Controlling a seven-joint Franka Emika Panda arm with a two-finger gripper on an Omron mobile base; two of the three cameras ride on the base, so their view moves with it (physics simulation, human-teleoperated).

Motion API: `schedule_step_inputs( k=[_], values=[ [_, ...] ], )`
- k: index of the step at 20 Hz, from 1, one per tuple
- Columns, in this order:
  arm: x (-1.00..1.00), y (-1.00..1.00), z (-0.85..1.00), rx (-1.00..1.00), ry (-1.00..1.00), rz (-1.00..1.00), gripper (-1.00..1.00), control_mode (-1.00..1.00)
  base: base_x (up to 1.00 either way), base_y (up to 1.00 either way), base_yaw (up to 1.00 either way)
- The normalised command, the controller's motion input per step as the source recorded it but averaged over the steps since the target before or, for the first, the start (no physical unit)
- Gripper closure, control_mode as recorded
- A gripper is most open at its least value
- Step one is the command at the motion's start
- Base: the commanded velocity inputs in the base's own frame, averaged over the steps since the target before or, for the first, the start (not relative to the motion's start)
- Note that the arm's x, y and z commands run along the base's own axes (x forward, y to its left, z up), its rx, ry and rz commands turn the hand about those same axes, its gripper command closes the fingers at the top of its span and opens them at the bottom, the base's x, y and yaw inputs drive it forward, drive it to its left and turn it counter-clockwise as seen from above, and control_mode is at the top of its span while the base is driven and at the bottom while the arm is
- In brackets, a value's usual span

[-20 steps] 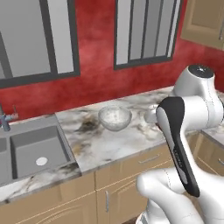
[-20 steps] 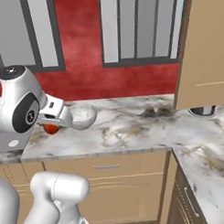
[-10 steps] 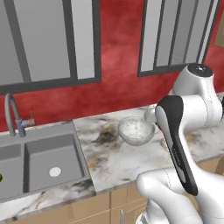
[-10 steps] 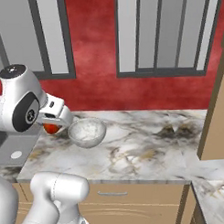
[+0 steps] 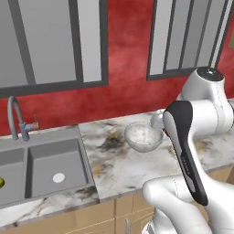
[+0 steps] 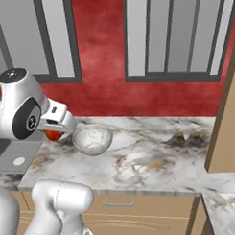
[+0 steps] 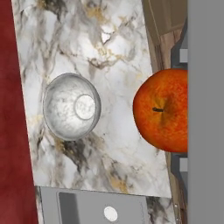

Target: Pick the apples from the cabinet and place them in one bowl. Pick the pear from the sink and place it in the other bowl.

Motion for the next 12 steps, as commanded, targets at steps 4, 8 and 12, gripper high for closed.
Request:
schedule_step_inputs(
  k=[4, 8, 12],
  values=[
    [0.0, 0.0, 0.0, 0.0, 0.0, 0.0, 1.0, 1.0, 0.0, 0.0, 0.0],
    [0.0, 0.0, 0.0, 0.0, 0.0, 0.0, 1.0, 1.0, 0.0, 0.0, 0.0],
    [0.0, 0.0, 0.0, 0.0, 0.0, 0.0, 1.0, -1.0, 0.0, 0.0, 0.0]
  ],
)
